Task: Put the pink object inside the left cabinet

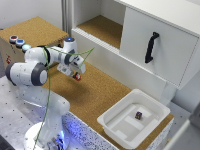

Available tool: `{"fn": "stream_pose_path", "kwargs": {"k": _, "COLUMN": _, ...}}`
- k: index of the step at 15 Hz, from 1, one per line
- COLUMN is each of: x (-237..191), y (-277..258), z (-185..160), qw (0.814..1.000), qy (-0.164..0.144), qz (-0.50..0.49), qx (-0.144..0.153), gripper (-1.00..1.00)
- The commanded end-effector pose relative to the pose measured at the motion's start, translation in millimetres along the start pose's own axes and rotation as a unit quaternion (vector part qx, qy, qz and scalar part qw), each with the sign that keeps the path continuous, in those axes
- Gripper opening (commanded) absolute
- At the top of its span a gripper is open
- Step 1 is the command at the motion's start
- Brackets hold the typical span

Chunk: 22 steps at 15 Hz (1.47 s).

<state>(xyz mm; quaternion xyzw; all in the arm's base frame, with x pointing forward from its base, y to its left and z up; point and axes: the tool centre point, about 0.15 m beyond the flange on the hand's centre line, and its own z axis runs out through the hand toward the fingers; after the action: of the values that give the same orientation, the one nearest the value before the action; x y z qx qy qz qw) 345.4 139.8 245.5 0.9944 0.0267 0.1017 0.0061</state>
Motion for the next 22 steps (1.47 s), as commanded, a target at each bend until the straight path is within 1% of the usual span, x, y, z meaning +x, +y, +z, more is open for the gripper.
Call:
{"fn": "stream_pose_path", "kwargs": {"k": 1, "x": 30.5, "y": -0.3, "z": 38.5, "qw": 1.000, "qy": -0.017, "qz": 0.002, "qx": 0.010, "gripper": 1.00}}
{"fn": "stream_pose_path", "kwargs": {"k": 4, "x": 39.6, "y": -5.2, "z": 45.8, "qw": 1.000, "qy": -0.023, "qz": -0.007, "qx": 0.003, "gripper": 1.00}}
{"fn": "stream_pose_path", "kwargs": {"k": 5, "x": 41.2, "y": -6.4, "z": 47.5, "qw": 1.000, "qy": -0.023, "qz": -0.007, "qx": 0.000, "gripper": -1.00}}
{"fn": "stream_pose_path", "kwargs": {"k": 12, "x": 48.7, "y": -14.9, "z": 52.8, "qw": 1.000, "qy": -0.028, "qz": -0.003, "qx": -0.005, "gripper": -1.00}}
{"fn": "stream_pose_path", "kwargs": {"k": 15, "x": 49.9, "y": -15.8, "z": 50.8, "qw": 1.000, "qy": -0.024, "qz": -0.005, "qx": -0.013, "gripper": -1.00}}
{"fn": "stream_pose_path", "kwargs": {"k": 16, "x": 49.4, "y": -16.5, "z": 45.4, "qw": 1.000, "qy": -0.018, "qz": -0.010, "qx": -0.022, "gripper": -1.00}}
{"fn": "stream_pose_path", "kwargs": {"k": 18, "x": 52.2, "y": -15.6, "z": 21.1, "qw": 1.000, "qy": -0.003, "qz": -0.001, "qx": -0.025, "gripper": -1.00}}
{"fn": "stream_pose_path", "kwargs": {"k": 19, "x": 55.1, "y": -16.7, "z": 7.0, "qw": 1.000, "qy": 0.011, "qz": 0.000, "qx": -0.025, "gripper": -1.00}}
{"fn": "stream_pose_path", "kwargs": {"k": 21, "x": 72.2, "y": -25.2, "z": -40.7, "qw": 0.999, "qy": 0.050, "qz": -0.004, "qx": -0.017, "gripper": -1.00}}
{"fn": "stream_pose_path", "kwargs": {"k": 22, "x": 86.3, "y": -32.4, "z": -68.3, "qw": 0.997, "qy": 0.070, "qz": -0.015, "qx": -0.019, "gripper": -1.00}}
